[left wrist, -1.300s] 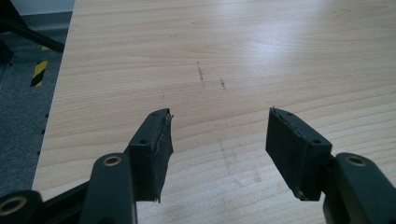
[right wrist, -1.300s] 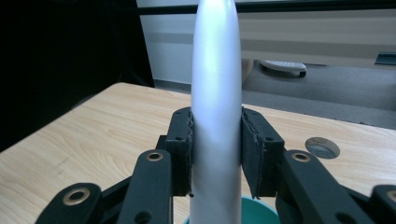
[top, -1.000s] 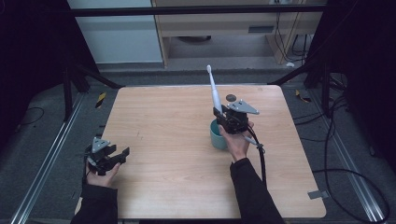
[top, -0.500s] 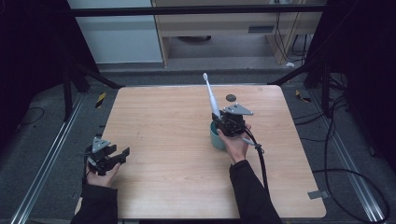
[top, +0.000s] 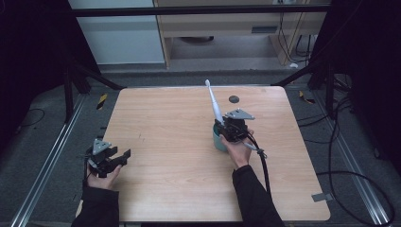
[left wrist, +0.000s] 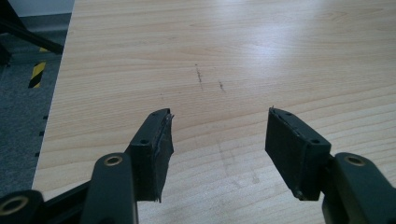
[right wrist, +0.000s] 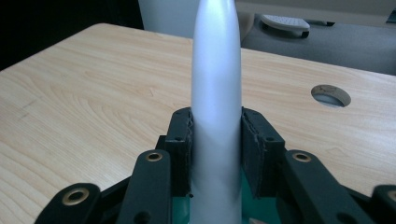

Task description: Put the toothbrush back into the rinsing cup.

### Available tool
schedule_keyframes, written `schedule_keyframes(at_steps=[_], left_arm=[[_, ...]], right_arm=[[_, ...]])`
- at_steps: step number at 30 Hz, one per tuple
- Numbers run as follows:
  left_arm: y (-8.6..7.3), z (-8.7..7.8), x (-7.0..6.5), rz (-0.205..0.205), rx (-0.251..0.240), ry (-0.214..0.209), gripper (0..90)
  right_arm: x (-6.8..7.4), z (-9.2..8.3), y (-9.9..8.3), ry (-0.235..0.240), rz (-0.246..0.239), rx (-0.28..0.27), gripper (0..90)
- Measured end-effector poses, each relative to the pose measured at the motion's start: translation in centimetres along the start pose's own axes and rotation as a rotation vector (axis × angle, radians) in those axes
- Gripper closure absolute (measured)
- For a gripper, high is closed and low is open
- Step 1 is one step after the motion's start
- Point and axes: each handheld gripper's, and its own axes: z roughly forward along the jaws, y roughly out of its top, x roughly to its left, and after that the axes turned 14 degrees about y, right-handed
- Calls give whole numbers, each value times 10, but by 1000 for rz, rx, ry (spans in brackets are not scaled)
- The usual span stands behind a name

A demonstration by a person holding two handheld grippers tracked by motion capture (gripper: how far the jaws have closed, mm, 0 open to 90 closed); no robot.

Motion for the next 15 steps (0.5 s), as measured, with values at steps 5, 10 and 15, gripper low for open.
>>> schedule_keyframes(at_steps=[5,10,15], left_arm=[[0,0,-1,4,3,1,406],[0,0,-1,4,5,1,406],[0,0,-1,0,2,-1,406]], right_arm=[[-2,1,-2,-2,2,38,660],[0,2,-3,-2,3,53,659],[-1,1,-3,-4,4,65,655]])
